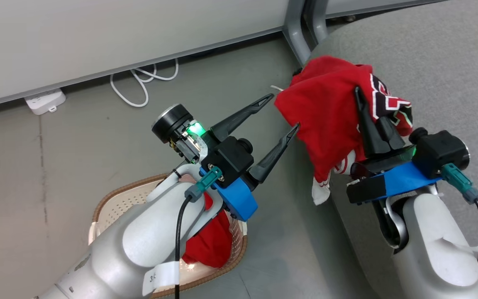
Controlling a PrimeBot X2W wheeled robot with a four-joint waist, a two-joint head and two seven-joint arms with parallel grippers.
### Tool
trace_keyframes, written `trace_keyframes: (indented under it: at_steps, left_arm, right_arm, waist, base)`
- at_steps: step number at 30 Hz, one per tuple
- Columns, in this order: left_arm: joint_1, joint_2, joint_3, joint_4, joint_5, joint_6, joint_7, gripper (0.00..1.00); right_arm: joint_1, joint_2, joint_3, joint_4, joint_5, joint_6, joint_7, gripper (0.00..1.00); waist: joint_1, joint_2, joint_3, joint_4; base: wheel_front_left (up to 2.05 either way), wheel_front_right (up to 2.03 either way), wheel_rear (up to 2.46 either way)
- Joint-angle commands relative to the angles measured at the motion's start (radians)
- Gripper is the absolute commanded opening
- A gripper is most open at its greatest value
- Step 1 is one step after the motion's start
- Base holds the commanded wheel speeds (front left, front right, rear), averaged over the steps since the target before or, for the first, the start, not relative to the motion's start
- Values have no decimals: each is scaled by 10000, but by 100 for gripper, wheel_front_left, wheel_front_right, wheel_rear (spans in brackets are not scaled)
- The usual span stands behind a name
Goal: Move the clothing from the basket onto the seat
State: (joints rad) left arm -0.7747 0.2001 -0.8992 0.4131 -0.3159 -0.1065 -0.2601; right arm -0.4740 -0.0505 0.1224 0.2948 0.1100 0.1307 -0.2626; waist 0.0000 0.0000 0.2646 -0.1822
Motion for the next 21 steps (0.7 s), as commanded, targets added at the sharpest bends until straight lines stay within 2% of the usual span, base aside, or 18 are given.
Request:
trace_keyframes:
  at_steps: [1,10,21]
  left_arm:
    - [56,52,-47,-47,33,-27,-4,100]
    - [-59,161,-515,-386,159,-84,227,100]
    - [63,241,-940,-537,115,-120,378,100]
  right_arm:
    - [130,5,-88,-101,-29,3,-35,0]
    - [714,3,-1311,-820,19,3,-35,0]
    - [1599,5,-1720,-1169,214,3,-34,0]
  waist:
    - [0,0,222,-315]
    - [0,0,770,-1292]
    - [0,0,1093,-1840]
  base:
    - [0,0,0]
    - [0,0,0]
    - [0,0,0]
